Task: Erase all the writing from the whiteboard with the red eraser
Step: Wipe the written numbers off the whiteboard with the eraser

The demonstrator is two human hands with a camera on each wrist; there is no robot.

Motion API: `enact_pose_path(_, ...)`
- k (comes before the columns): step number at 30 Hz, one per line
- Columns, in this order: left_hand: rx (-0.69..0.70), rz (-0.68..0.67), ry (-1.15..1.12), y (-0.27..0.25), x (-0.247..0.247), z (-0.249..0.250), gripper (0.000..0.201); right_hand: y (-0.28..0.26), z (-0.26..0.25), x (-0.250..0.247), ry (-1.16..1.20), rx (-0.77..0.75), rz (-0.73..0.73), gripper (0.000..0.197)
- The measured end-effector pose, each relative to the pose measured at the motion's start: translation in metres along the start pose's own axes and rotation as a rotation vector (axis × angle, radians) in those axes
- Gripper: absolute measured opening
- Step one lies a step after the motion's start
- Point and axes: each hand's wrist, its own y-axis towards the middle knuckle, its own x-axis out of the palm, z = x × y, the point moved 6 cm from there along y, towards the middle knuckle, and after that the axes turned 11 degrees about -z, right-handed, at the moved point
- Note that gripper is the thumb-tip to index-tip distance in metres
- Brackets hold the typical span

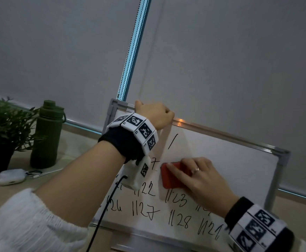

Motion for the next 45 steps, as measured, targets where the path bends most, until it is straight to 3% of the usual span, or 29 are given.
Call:
enact_pose_path(4, 0.003, 0.016, -0.008, -0.001, -0.001, 0.000, 0.044, 0.028, 0.051, -0.028, 0.087, 0.295, 0.131, 0.068)
enact_pose_path(6, 0.008, 0.016, -0.016, -0.003, -0.001, 0.000, 0.045, 0.027, 0.047, -0.026, 0.118, 0.377, 0.160, 0.066)
enact_pose_path(8, 0.013, 0.016, -0.016, -0.005, -0.001, 0.001, 0.044, 0.018, 0.017, -0.012, 0.112, 0.287, 0.125, 0.066)
enact_pose_path(10, 0.019, 0.014, -0.019, -0.007, -0.002, 0.001, 0.045, 0.004, -0.017, 0.004, 0.071, 0.087, 0.005, 0.071)
enact_pose_path(12, 0.028, 0.017, -0.013, -0.007, -0.002, 0.002, 0.045, 0.003, -0.020, 0.005, 0.043, -0.006, -0.057, 0.069)
enact_pose_path(15, 0.015, 0.028, 0.003, -0.009, -0.003, 0.002, 0.043, 0.026, 0.016, -0.021, 0.087, 0.164, 0.078, 0.054)
enact_pose_path(17, 0.012, 0.027, 0.026, -0.010, -0.004, 0.003, 0.043, 0.037, 0.038, -0.034, 0.157, 0.322, 0.157, 0.063)
enact_pose_path(20, 0.040, -0.030, 0.024, -0.010, -0.008, 0.003, 0.043, 0.034, 0.037, -0.032, 0.207, 0.421, 0.154, 0.074)
enact_pose_path(23, -0.019, -0.074, 0.013, -0.006, -0.024, -0.015, 0.043, 0.020, 0.016, -0.018, 0.192, 0.380, 0.125, 0.077)
enact_pose_path(28, -0.170, -0.089, 0.027, -0.006, -0.036, -0.062, 0.037, 0.005, -0.022, -0.001, 0.102, 0.105, -0.012, 0.070)
enact_pose_path(33, -0.213, 0.047, -0.071, -0.004, -0.035, -0.072, 0.040, 0.040, 0.034, -0.030, 0.212, 0.382, 0.146, 0.070)
enact_pose_path(35, -0.213, 0.127, -0.102, -0.006, -0.032, -0.074, 0.040, 0.040, 0.028, -0.028, 0.250, 0.459, 0.173, 0.068)
enact_pose_path(37, -0.185, 0.203, -0.111, -0.009, -0.029, -0.075, 0.042, 0.031, -0.001, -0.015, 0.245, 0.387, 0.136, 0.071)
enact_pose_path(39, -0.169, 0.226, -0.105, -0.012, -0.028, -0.075, 0.039, 0.022, -0.034, -0.003, 0.193, 0.202, 0.040, 0.073)
enact_pose_path(41, -0.165, 0.217, -0.098, -0.012, -0.030, -0.075, 0.035, 0.023, -0.034, -0.003, 0.157, 0.115, 0.005, 0.069)
enact_pose_path(45, -0.166, 0.212, -0.107, -0.010, -0.029, -0.077, 0.039, 0.052, 0.021, -0.030, 0.226, 0.369, 0.166, 0.066)
